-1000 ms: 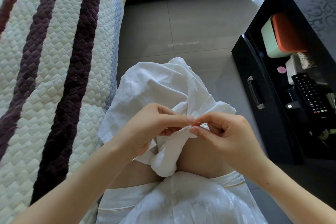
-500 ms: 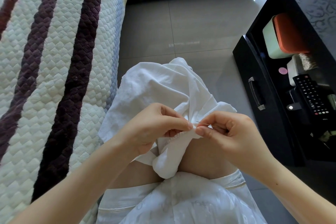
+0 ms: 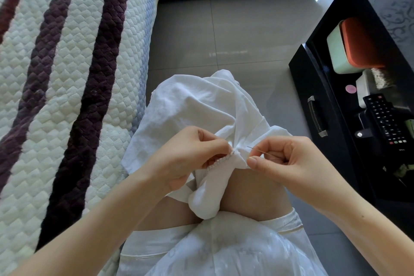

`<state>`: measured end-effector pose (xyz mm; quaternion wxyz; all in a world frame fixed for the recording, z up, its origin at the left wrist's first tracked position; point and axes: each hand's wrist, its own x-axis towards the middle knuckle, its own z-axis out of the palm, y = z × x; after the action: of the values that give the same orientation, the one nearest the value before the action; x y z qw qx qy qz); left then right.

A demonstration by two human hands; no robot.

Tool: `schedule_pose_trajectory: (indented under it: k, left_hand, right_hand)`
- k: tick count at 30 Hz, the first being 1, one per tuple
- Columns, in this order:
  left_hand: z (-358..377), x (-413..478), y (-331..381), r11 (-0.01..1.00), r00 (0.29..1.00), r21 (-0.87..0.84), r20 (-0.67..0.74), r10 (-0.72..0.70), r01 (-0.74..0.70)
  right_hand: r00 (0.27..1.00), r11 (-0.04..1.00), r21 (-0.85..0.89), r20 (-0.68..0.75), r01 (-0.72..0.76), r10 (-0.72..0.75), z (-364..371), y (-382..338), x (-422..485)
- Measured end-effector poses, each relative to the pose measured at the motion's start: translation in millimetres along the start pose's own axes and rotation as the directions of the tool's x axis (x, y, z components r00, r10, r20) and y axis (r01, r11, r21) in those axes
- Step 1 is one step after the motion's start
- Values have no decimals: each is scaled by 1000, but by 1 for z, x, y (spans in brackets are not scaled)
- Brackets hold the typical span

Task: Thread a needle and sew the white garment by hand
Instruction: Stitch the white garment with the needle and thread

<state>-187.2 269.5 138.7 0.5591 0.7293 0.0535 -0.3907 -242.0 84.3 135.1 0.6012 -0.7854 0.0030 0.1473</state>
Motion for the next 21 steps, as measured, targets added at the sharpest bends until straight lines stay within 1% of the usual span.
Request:
schedule_pose_trajectory:
  k: [6, 8, 12, 14, 17, 19, 21]
  left_hand:
    - [1, -2, 3, 994, 998, -99, 53, -32, 37]
    - [1, -3, 4, 998, 998, -57, 68, -19, 23]
    - [2, -2, 4, 998, 1000, 56, 2, -3, 3]
    - [3, -2, 3, 996, 1000, 88, -4, 6, -6]
    - [2, -1, 2, 997, 1000, 74, 19, 1, -2]
    - [1, 0, 1, 998, 1000, 61, 26, 5, -7]
    - [1, 0, 1, 999, 1000, 52, 29, 12, -13]
  right_hand:
    - [999, 1000, 2, -25, -30, 30, 2, -1, 2]
    - [999, 999, 6, -16, -33, 34, 2, -1, 2]
    - [999, 999, 16, 1, -40, 40, 2, 0, 2]
    - [999, 998, 24, 13, -52, 52, 0, 3, 2]
    - [990, 995, 39, 114, -91, 86, -3, 5, 0]
    - [971, 978, 135, 201, -161, 132, -6, 4, 0]
    - [939, 929, 263, 292, -260, 181, -10, 1, 1]
